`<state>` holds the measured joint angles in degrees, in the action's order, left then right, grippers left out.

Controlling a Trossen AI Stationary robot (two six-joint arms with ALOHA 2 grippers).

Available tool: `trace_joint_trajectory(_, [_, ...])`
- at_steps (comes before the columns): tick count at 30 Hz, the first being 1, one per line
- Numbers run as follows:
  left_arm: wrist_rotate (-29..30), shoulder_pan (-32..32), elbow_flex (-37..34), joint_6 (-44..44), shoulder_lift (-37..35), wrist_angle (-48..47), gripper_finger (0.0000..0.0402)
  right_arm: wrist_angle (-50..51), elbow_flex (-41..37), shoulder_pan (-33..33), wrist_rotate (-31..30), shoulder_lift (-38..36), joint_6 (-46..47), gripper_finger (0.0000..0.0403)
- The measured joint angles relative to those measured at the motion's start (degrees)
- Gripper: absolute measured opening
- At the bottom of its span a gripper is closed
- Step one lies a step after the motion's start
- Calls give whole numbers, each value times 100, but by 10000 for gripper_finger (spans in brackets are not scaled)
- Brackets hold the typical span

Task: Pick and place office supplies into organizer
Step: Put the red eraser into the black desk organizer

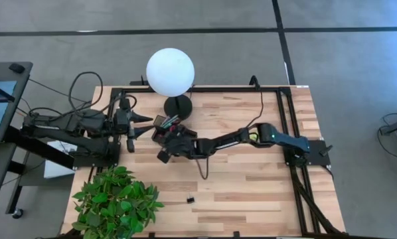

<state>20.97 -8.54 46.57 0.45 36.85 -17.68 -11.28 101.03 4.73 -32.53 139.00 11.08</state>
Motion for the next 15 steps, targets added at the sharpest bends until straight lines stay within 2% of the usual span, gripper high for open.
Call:
trace_joint_trajectory(2, [2, 0, 0, 0, 1, -40, 118, 593, 214, -7, -172, 71, 66, 14])
trace_joint_trajectory(6, [34, 0, 0, 0, 3, -154, 118, 1022, 512, -70, -223, 207, 237, 17])
trace_joint_trajectory(11, [42, 0, 0, 2, -1, -263, 118, 1154, 576, -173, 69, 205, 245, 15])
trace_joint_trajectory(15, [44, 0, 0, 0, -1, -306, 118, 1126, 571, -223, 136, 205, 247, 40])
